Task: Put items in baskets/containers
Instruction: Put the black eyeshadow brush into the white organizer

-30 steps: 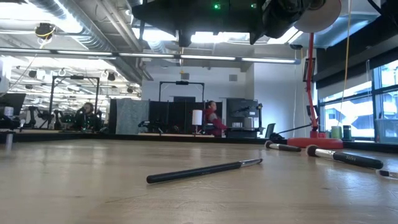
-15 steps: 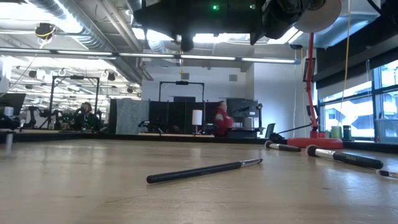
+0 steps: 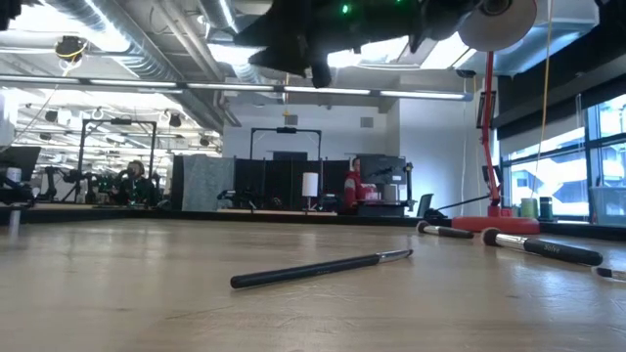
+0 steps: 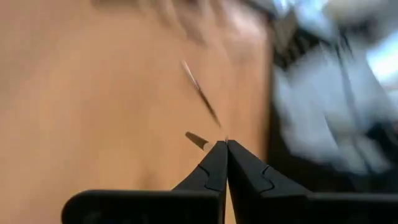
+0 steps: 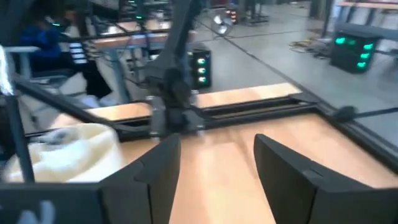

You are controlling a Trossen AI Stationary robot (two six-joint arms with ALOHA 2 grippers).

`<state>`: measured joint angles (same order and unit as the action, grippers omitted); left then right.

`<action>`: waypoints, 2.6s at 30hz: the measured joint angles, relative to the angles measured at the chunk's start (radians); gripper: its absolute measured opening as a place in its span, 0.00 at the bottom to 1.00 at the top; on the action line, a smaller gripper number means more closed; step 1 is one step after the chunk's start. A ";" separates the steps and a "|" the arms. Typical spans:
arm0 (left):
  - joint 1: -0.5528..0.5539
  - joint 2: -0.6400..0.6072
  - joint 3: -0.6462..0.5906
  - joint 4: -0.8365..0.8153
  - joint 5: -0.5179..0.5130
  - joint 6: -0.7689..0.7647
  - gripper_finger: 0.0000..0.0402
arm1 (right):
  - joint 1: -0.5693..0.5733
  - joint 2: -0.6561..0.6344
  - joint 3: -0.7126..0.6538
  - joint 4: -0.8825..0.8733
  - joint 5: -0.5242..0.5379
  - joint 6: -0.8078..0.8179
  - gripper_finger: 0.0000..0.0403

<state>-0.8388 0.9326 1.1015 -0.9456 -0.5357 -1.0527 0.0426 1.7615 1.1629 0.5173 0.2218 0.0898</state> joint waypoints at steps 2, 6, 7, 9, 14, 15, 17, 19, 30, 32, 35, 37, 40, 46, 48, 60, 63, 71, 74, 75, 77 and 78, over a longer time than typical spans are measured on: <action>-0.051 0.004 0.000 -0.041 0.144 -0.072 0.01 | 0.001 0.000 0.000 -0.018 -0.004 0.012 0.51; -0.165 0.006 -0.001 -0.094 0.209 -0.238 0.01 | 0.000 0.000 0.000 -0.031 -0.003 0.014 0.51; -0.178 0.006 -0.001 -0.100 0.202 -0.263 0.01 | -0.001 0.000 0.000 -0.031 -0.001 0.016 0.51; -0.189 0.006 -0.001 -0.104 0.196 -0.313 0.01 | -0.001 0.000 0.000 -0.038 -0.001 0.016 0.51; -0.211 0.002 -0.001 -0.173 0.260 -0.398 0.01 | 0.001 0.001 0.000 -0.037 -0.005 0.032 0.51; -0.209 -0.001 -0.001 -0.194 0.271 -0.415 0.01 | 0.001 0.001 0.000 -0.038 -0.005 0.033 0.51; -0.207 -0.008 -0.001 -0.239 0.289 -0.442 0.01 | 0.001 0.001 0.000 -0.037 -0.005 0.034 0.51; -0.205 -0.015 -0.001 -0.283 0.296 -0.470 0.01 | 0.001 0.001 0.000 -0.037 -0.005 0.034 0.51; -0.191 -0.047 0.068 -0.280 0.257 -0.492 0.01 | 0.001 0.002 0.000 -0.043 -0.005 0.031 0.51; -0.183 -0.045 0.083 -0.283 0.202 -0.453 0.01 | 0.001 0.002 0.000 -0.045 -0.005 0.031 0.51; -0.164 -0.038 0.084 -0.304 0.128 -0.394 0.01 | 0.001 0.002 0.000 -0.051 -0.012 0.031 0.51; -0.148 -0.020 0.084 -0.343 0.153 -0.392 0.01 | 0.001 0.002 0.000 -0.057 -0.014 0.032 0.51; -0.128 0.018 0.083 -0.416 0.249 -0.399 0.01 | 0.001 0.002 0.000 -0.065 -0.015 0.032 0.51; -0.109 0.077 0.083 -0.429 0.316 -0.400 0.01 | 0.001 0.002 0.000 -0.073 -0.016 0.033 0.51; -0.101 0.089 0.083 -0.413 0.289 -0.399 0.01 | 0.001 0.002 0.000 -0.078 -0.031 0.037 0.51; -0.030 0.210 0.083 -0.382 0.232 -0.266 0.24 | -0.041 -0.088 0.000 -0.268 -0.291 0.189 0.51; 0.009 0.228 0.083 -0.398 0.166 -0.225 0.32 | -0.030 -0.181 0.000 -0.424 -0.153 0.156 0.51; 0.152 0.274 0.083 -0.283 -0.208 -0.075 0.41 | 0.145 -0.395 -0.011 -0.740 0.267 0.147 0.51; 0.229 0.349 0.083 -0.146 -0.233 0.100 0.41 | 0.213 -0.419 -0.050 -0.800 0.283 0.218 0.51; 0.260 0.381 0.083 -0.079 -0.232 0.158 0.40 | 0.235 -0.419 -0.068 -0.800 0.283 0.241 0.51; 0.322 0.455 0.083 0.088 -0.212 0.285 0.40 | 0.274 -0.419 -0.104 -0.804 0.282 0.284 0.51; 0.349 0.496 0.083 0.183 -0.185 0.341 0.39 | 0.293 -0.419 -0.119 -0.809 0.282 0.311 0.51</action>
<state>-0.4895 1.4281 1.1847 -0.7626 -0.7207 -0.7120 0.3352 1.3426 1.0439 -0.2913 0.5036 0.4004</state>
